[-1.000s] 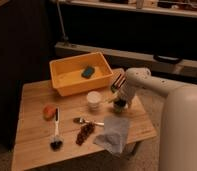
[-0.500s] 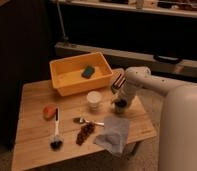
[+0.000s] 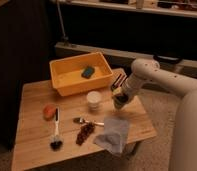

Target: Stack cups on top of each other

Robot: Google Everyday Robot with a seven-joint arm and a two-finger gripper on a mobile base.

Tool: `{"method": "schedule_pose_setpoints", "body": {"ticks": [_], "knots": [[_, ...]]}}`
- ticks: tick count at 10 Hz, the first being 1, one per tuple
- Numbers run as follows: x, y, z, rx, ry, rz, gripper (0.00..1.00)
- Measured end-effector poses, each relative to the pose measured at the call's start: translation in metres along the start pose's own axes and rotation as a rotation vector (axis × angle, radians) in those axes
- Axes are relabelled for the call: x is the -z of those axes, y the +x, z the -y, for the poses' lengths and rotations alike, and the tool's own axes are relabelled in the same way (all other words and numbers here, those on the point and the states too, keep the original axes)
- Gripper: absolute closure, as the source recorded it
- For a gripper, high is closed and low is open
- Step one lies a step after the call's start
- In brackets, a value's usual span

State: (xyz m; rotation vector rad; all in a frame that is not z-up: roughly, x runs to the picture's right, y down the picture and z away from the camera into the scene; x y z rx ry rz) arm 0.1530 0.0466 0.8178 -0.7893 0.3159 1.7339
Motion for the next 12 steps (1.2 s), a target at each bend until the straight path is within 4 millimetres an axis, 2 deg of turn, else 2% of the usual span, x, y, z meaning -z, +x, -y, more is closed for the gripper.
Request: {"method": "schedule_pose_setpoints", "body": {"ticks": [3, 5, 7, 9, 11, 12], "knots": [[0.038, 0.01, -0.013, 0.041, -0.072, 0.002, 1.0], [0.072, 0.027, -0.035, 0.11, -0.097, 0.015, 1.0], [0.094, 0.043, -0.069, 0.182, -0.1, 0.027, 1.0], [0.095, 0.042, -0.104, 0.229, -0.092, 0.032, 1.0], [0.083, 0.032, -0.149, 0.265, -0.078, 0.035, 1.0], [0.08, 0.028, -0.163, 0.273, -0.073, 0.033, 1.0]]}}
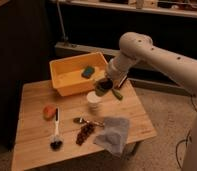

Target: Stack cups on top of each other

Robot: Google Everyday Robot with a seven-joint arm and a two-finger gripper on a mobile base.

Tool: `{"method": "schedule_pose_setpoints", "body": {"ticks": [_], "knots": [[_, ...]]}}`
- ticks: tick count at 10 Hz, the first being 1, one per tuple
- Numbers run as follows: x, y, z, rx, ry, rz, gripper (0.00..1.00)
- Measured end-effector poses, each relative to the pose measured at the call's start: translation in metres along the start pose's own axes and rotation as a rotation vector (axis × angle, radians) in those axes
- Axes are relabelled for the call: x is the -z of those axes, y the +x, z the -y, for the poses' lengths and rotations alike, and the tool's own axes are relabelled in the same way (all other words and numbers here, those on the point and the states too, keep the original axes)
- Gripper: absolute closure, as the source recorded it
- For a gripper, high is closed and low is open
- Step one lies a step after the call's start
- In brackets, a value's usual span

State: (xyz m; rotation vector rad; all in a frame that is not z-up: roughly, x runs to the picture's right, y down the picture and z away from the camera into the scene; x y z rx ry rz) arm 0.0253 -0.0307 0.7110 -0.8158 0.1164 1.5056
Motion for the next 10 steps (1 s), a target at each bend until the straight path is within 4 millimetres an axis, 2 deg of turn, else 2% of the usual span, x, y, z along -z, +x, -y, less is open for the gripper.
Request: {"method": "schedule_pose_setpoints", "body": {"ticks": [1, 3, 6, 10], "knots": [[-0.006, -0.01, -0.012, 0.008, 0.012, -0.006, 1.0], [-0.021, -0.024, -0.018, 0.011, 0.053, -0.016, 1.0], [-0.038, -0.033, -0.009, -0.003, 0.097, -0.024, 1.0], [-0.063, -0.046, 0.013, -0.037, 0.127, -0.047, 1.0]]}}
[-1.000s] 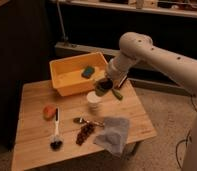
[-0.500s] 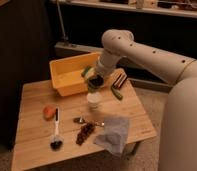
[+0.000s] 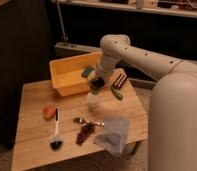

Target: Stack cups on top of each other

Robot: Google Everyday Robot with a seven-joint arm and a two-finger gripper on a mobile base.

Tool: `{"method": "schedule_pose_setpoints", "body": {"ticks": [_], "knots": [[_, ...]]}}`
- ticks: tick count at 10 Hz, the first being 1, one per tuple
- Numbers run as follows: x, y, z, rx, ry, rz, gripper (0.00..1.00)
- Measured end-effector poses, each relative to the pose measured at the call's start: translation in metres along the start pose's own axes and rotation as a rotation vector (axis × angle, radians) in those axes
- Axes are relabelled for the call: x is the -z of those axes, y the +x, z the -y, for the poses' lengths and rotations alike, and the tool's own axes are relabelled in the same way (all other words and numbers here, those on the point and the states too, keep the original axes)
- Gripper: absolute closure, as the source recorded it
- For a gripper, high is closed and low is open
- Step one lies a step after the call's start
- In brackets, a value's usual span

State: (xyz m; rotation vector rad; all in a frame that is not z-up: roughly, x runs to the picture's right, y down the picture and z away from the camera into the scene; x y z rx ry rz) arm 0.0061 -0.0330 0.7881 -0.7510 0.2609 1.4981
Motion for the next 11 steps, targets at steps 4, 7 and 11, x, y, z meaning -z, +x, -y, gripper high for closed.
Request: {"method": "schedule_pose_setpoints", "body": {"ticks": [4, 7, 11], "knots": [[-0.029, -0.005, -0.002, 0.012, 0.031, -0.047, 0.98], [-0.041, -0.003, -0.001, 0.026, 0.067, -0.068, 0.73], [-0.055, 0.001, 0.011, 0.017, 0.091, -0.082, 0.32]]}}
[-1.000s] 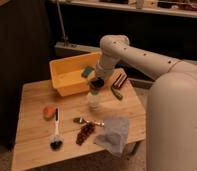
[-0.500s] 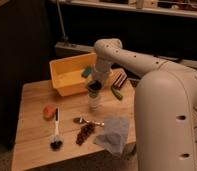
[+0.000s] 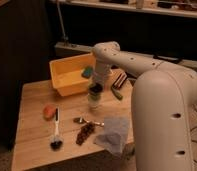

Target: Stack cups on top of each other

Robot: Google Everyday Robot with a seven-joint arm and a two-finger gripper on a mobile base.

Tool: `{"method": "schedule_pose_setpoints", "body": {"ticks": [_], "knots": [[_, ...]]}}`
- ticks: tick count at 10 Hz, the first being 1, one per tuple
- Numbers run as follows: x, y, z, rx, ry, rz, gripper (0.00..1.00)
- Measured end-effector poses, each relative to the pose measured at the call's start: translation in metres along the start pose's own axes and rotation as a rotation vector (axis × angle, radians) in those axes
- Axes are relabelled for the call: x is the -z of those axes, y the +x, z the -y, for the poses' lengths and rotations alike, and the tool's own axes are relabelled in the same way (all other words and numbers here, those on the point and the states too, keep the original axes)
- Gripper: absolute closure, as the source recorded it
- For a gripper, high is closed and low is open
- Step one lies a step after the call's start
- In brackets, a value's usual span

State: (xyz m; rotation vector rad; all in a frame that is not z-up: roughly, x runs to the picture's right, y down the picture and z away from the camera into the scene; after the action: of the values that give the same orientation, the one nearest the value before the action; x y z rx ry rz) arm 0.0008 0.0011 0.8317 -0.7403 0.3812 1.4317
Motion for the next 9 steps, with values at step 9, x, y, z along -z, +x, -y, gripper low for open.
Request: {"method": "schedule_pose_setpoints", "body": {"ticks": [9], "knots": [[0.002, 0.014, -0.006, 0.048, -0.148, -0.064, 0.2]]}}
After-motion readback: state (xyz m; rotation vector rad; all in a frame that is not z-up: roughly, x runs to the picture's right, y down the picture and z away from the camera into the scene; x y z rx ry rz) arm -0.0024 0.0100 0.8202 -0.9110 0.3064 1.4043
